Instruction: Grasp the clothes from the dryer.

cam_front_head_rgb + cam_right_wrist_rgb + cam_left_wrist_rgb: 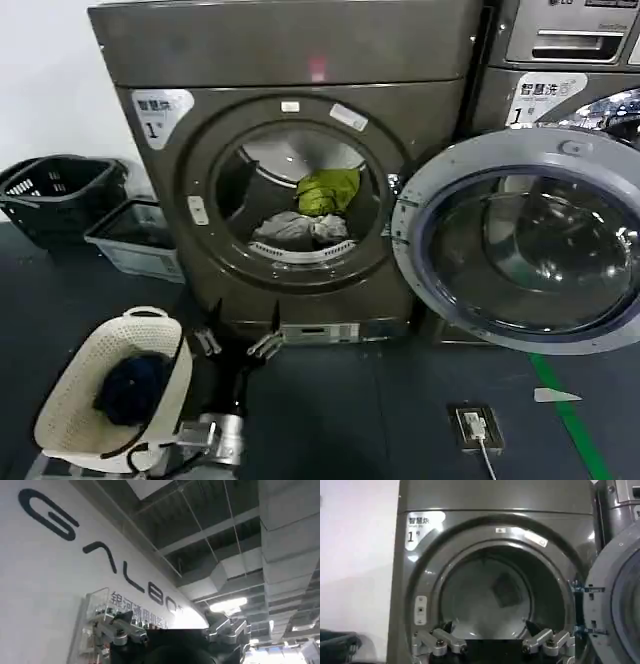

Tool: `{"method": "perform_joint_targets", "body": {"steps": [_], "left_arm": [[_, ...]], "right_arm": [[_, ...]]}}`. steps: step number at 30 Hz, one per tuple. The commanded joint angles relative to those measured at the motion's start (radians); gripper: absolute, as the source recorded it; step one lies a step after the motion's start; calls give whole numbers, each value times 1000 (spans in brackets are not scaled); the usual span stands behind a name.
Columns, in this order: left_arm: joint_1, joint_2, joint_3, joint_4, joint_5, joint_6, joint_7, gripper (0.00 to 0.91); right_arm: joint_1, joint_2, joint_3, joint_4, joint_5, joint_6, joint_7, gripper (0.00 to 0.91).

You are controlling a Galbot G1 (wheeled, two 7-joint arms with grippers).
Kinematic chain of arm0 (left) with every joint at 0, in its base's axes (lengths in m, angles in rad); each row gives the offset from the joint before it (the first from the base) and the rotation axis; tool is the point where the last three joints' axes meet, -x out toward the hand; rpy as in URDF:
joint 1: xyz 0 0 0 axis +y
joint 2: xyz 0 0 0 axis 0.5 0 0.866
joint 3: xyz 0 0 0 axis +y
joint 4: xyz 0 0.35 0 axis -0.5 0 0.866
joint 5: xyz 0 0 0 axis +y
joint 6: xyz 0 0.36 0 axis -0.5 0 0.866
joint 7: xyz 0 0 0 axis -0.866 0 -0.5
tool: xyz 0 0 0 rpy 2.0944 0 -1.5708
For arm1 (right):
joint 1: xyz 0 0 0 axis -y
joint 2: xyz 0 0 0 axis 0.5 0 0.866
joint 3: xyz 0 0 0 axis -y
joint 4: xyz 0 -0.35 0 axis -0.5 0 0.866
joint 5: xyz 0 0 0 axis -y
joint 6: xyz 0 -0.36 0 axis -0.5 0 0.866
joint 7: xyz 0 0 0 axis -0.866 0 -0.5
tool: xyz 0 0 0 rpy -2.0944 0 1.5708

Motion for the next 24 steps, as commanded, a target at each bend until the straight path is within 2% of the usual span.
{"method": "perform_joint_targets", "body": {"steps": [1,12,18,24], "left_arm": [[3,0,0,-3,0,1,3,907],[5,-1,3,-12,-7,9,16,907],[-4,0,7,-5,-11,8,18,907],[-14,4,18,-2,-15,10,19,907]], "right_arm": [[1,2,-1,0,1,1,0,907],[27,10,-30,4,-4,2,-2,907],[22,15,-25,3,-2,40,-22,907],[15,26,-11,4,18,48,-6,907]]}}
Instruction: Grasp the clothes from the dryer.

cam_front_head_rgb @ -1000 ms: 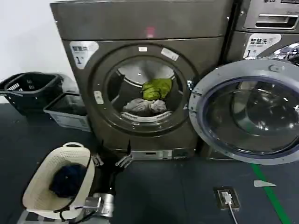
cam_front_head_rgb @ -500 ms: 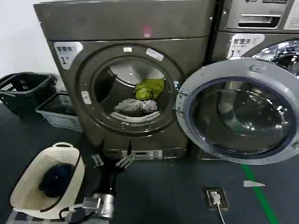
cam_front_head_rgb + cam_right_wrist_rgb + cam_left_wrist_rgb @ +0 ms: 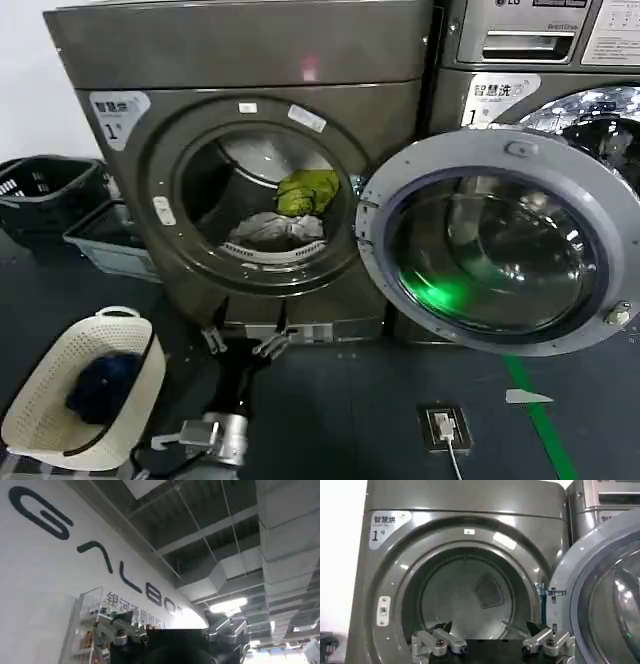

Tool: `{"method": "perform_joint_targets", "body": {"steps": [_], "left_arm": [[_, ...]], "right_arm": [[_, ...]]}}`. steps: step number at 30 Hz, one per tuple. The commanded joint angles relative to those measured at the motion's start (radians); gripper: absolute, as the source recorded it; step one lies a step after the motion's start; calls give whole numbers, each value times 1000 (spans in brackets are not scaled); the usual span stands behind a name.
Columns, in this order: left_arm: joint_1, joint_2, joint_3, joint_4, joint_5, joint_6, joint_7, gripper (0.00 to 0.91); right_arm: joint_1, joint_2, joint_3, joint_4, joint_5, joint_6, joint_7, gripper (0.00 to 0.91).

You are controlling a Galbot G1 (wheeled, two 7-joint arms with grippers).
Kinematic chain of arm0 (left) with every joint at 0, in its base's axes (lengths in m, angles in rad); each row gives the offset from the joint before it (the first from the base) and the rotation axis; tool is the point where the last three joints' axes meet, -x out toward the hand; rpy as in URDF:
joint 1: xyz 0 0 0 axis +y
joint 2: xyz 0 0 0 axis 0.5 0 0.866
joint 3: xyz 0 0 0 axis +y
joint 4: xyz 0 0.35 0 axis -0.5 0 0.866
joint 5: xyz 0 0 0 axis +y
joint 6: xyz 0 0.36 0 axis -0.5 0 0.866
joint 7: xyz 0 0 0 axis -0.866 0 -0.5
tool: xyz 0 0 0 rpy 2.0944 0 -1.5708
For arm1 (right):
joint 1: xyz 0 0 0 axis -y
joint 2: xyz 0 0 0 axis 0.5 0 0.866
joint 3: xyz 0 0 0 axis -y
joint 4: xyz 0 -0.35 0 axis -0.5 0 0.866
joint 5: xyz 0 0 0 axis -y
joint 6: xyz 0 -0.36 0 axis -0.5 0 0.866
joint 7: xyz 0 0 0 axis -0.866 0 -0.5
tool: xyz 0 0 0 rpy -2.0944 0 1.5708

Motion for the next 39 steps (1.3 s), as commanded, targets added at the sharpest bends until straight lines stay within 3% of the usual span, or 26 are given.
{"method": "perform_joint_targets", "body": {"steps": [1,25,39], "left_arm": [[-3,3,5,3,-2,1,0,907],[-2,17,3,-8,-4,-1,5,907],[-44,9,-101,17,-26,22,-23,907]], "right_arm": [[1,2,1,2,11,9,5,907],[-12,20,-3,9,33,93,-11,907],[-9,18,-5,9,31,111,-24,907]]}}
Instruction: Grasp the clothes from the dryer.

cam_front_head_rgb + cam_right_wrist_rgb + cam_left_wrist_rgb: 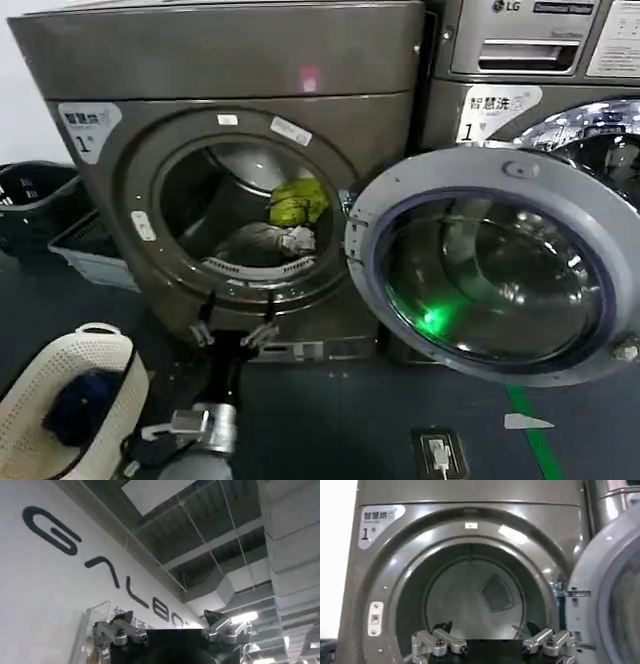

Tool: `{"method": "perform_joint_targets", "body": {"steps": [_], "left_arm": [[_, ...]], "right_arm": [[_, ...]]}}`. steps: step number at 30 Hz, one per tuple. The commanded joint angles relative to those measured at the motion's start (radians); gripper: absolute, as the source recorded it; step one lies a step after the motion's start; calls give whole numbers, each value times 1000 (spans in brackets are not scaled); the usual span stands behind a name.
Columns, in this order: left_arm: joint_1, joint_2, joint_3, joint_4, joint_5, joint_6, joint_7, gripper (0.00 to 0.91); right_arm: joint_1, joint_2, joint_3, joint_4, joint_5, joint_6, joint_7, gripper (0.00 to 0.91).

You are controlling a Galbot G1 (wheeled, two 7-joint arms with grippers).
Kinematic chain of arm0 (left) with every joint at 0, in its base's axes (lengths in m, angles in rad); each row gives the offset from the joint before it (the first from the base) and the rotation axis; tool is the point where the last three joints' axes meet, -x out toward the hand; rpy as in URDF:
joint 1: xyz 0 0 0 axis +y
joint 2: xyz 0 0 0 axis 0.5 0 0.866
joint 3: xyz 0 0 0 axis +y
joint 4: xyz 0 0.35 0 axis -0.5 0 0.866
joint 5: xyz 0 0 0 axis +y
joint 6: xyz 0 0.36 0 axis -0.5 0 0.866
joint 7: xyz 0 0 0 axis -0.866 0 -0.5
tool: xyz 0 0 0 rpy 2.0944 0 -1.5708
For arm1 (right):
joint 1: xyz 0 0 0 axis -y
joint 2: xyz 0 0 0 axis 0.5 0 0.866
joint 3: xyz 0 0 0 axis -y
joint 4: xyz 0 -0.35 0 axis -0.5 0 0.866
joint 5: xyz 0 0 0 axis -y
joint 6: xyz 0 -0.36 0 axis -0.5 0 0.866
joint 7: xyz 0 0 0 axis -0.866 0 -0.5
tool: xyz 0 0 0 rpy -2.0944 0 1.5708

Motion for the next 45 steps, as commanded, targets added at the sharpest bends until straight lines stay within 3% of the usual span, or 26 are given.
{"method": "perform_joint_targets", "body": {"steps": [1,33,40,45], "left_arm": [[-8,-1,-40,5,-13,5,-5,907],[-6,3,-18,5,-15,6,4,907],[-151,20,-55,105,-83,3,19,907],[-341,28,-54,308,-148,9,31,907]], "right_arm": [[1,0,-1,2,1,6,-1,907],[-2,5,5,6,2,20,-10,907],[-18,15,30,31,-1,-28,-25,907],[-33,11,53,24,-43,-60,-15,907]]}}
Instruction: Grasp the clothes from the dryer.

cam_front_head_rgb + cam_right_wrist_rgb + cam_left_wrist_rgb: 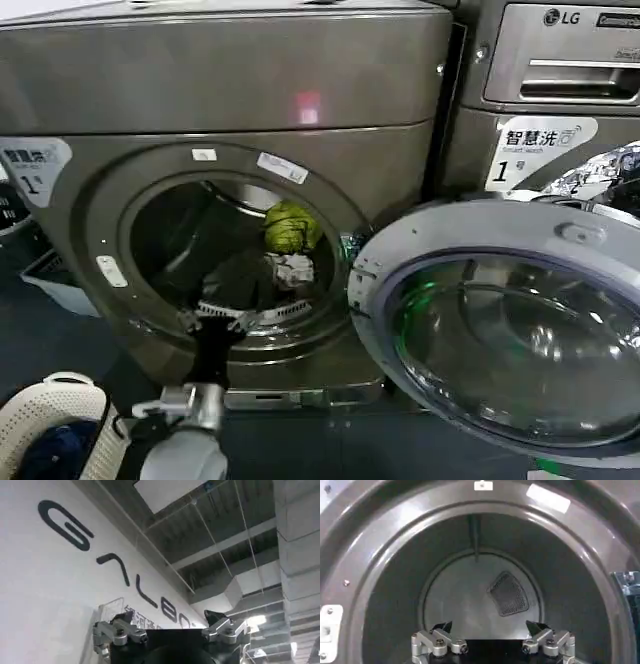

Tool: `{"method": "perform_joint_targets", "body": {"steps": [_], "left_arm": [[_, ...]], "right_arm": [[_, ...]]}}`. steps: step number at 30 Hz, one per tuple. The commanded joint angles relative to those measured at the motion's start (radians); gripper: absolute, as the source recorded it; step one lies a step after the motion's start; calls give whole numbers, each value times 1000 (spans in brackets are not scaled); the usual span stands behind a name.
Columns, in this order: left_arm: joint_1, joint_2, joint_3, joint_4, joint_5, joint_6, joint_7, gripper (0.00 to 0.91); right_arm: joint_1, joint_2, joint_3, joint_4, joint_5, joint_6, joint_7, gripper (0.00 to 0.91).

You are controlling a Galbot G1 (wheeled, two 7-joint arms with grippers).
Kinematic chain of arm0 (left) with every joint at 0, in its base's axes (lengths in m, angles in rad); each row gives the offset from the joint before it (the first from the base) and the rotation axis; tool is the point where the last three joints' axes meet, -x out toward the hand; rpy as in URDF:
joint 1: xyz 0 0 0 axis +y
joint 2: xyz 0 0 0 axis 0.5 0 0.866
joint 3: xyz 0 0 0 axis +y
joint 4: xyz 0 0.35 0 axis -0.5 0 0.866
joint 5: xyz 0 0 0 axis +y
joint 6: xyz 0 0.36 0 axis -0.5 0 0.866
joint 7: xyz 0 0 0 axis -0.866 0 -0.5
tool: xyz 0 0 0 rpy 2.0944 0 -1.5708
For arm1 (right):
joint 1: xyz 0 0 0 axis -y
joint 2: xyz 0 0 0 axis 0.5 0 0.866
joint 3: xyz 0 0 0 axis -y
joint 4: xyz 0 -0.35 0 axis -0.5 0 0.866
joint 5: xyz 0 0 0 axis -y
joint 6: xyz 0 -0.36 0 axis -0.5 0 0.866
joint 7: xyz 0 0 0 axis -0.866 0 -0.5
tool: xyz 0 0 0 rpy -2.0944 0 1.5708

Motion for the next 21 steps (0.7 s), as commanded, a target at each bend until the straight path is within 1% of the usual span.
{"method": "perform_joint_targets", "body": {"steps": [1,8,12,18,21], "left_arm": [[-269,4,-4,262,-85,1,13,907],[-553,-13,17,556,-151,-9,46,907],[-630,-19,24,678,-151,-28,60,907],[-790,-39,38,887,-137,-54,115,907],[-886,-42,52,1056,-130,-56,220,907]], "right_arm": [[-7,0,17,1,-29,-32,3,907],[-3,4,23,-6,-25,-21,-12,907],[-2,8,22,-6,-24,-18,-14,907],[-2,4,30,-15,-24,-13,-17,907],[-2,7,31,-16,-23,-13,-18,907]]}}
